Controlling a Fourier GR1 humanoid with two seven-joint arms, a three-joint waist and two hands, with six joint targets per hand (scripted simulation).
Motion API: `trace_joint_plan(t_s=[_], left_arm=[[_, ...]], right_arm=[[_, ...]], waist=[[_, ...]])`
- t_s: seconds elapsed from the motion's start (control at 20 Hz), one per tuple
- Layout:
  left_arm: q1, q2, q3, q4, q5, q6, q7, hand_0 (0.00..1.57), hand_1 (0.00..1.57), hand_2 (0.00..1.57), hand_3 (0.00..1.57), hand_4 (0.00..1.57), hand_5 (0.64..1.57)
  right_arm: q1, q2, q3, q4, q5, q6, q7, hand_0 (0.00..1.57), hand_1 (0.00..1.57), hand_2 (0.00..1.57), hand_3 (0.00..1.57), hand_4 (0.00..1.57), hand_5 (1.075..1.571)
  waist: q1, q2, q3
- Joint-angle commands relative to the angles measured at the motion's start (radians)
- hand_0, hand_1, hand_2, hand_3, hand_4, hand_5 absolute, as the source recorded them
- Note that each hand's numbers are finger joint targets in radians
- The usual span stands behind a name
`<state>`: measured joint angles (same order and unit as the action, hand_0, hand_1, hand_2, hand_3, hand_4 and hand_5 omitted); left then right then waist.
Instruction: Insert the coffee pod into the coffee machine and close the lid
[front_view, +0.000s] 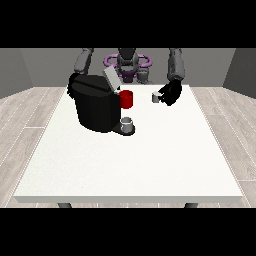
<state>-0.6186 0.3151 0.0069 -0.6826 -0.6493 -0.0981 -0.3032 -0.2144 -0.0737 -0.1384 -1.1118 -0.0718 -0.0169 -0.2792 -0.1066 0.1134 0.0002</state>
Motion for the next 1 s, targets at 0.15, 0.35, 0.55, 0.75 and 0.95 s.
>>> trace_joint_plan(t_s=[0.15, 0.35, 0.55, 0.75, 0.95], left_arm=[[-0.031, -0.035, -0.002, -0.087, 0.022, -0.100, 0.053, 1.42, 1.42, 1.41, 1.33, 0.57, 1.571], [-0.074, -0.056, 0.021, -0.094, 0.022, -0.074, 0.124, 1.26, 1.26, 1.31, 1.26, 0.58, 1.571], [-0.077, -0.098, 0.036, -0.112, 0.061, -0.138, 0.203, 1.26, 1.26, 1.31, 1.26, 0.58, 1.571], [-0.110, -0.120, -0.011, -0.184, 0.032, -0.172, 0.230, 1.46, 1.46, 1.47, 1.42, 0.63, 1.571], [-0.224, -0.080, 0.068, -0.177, 0.088, -0.211, 0.269, 1.36, 1.36, 1.40, 1.35, 0.66, 1.571]], right_arm=[[0.029, -0.041, -0.022, 0.103, 0.001, 0.037, -0.070, 0.00, 0.00, 0.00, 0.00, 0.26, 1.571], [-0.026, 0.008, 0.019, 0.060, 0.038, -0.051, 0.008, 0.00, 0.00, 0.00, 0.00, 0.25, 1.571], [0.041, -0.007, 0.019, 0.028, -0.004, 0.023, 0.033, 0.00, 0.00, 0.00, 0.00, 0.34, 1.571], [0.000, -0.017, 0.008, 0.056, 0.020, -0.023, 0.022, 0.00, 0.00, 0.00, 0.00, 0.31, 1.571], [-0.002, -0.035, 0.001, 0.053, 0.008, 0.012, -0.017, 0.00, 0.00, 0.00, 0.00, 0.17, 1.571]], waist=[[0.043, -0.063, 0.0001], [0.028, -0.069, -0.0002], [0.001, -0.141, -0.0001], [0.031, -0.130, 0.0000], [-0.014, -0.080, -0.0001]])
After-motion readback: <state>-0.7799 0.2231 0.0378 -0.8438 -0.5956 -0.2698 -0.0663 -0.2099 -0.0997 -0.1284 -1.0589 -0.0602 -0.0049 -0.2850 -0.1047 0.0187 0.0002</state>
